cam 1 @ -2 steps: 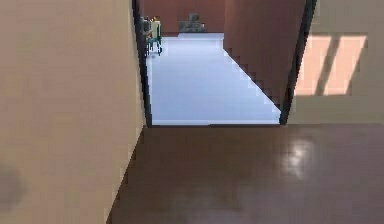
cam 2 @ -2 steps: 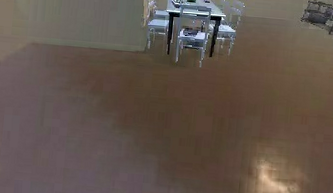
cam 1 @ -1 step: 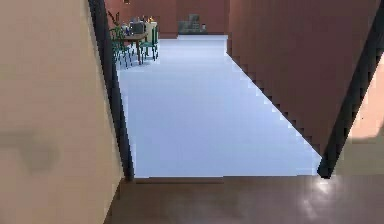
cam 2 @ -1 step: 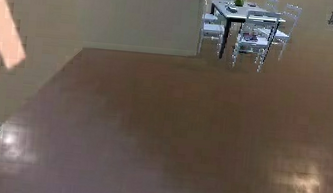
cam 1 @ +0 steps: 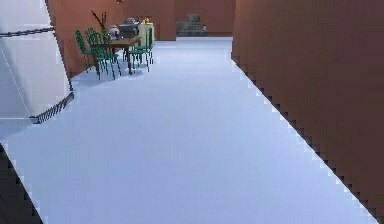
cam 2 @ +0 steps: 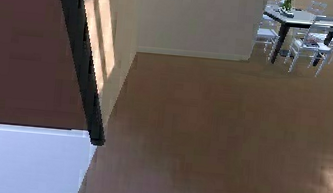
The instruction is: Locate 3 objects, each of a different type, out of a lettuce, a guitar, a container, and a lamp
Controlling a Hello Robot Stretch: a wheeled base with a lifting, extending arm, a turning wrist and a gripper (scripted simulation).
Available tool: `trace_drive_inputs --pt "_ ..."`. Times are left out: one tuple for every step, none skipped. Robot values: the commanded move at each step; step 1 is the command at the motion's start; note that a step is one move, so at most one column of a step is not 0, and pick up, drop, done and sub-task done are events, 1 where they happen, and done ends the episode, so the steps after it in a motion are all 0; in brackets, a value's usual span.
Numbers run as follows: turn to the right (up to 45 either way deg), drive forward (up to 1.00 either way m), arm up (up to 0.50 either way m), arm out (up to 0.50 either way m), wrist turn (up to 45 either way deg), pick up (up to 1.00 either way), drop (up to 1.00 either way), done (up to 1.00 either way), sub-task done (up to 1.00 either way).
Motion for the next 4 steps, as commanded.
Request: trace_drive_inputs --pt "-3.0 0.0 0.0 0.0 0.0 0.0 0.0 0.0 0.0" --pt "0.0 0.7 0.0 0.0 0.0 0.0 0.0 0.0 0.0" --pt "-27.0 0.0 0.0 0.0 0.0 0.0 0.0 0.0 0.0" --pt "0.0 1.0 0.0 0.0 0.0 0.0 0.0 0.0 0.0"
